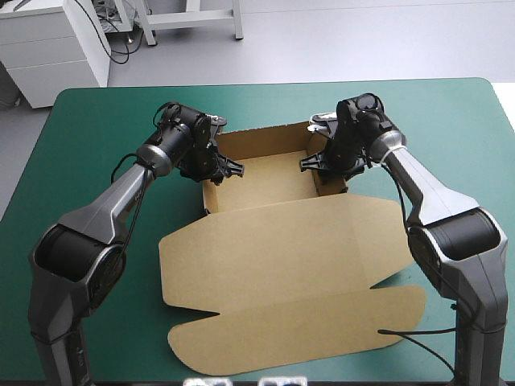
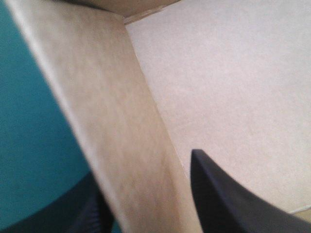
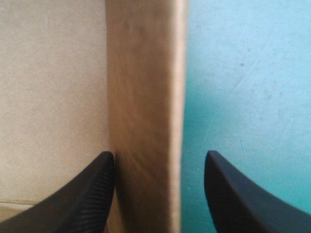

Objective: Fold the box

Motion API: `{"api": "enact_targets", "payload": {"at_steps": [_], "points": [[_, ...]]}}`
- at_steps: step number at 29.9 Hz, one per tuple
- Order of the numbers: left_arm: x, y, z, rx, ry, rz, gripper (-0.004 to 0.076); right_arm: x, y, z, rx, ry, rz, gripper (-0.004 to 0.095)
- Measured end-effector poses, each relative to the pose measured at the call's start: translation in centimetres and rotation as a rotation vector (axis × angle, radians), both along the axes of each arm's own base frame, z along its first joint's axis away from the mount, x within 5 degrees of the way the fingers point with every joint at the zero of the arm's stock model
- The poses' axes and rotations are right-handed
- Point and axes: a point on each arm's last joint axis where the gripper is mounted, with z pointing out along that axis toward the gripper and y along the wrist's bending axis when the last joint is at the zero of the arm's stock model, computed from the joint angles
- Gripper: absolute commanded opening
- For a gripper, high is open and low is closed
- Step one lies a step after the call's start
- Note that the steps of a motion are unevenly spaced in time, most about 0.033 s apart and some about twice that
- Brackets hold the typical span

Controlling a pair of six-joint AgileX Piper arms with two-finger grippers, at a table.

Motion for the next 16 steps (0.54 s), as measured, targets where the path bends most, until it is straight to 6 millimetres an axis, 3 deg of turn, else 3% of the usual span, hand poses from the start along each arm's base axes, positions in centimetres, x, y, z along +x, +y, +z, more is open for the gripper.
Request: {"api": "enact_targets", "payload": {"at_steps": [8,11,16], "points": [[-0.2,0.1,-0.1,0.017,0.021,0.001,0.0505,0.2,0.1,0.7,0.007,-0.022,0.004,0.0623],[0.0,0.3,0.4,0.037,0.009,0.001,0.0505,0.5,0.2,1.8,0.018,-0.059,0.006,0.0623],[1.3,0.7,4.2,0.076,-0.152,0.004,0.0482,1.0,0.3,4.3,0.049,-0.145,0.006,0.0623]]}}
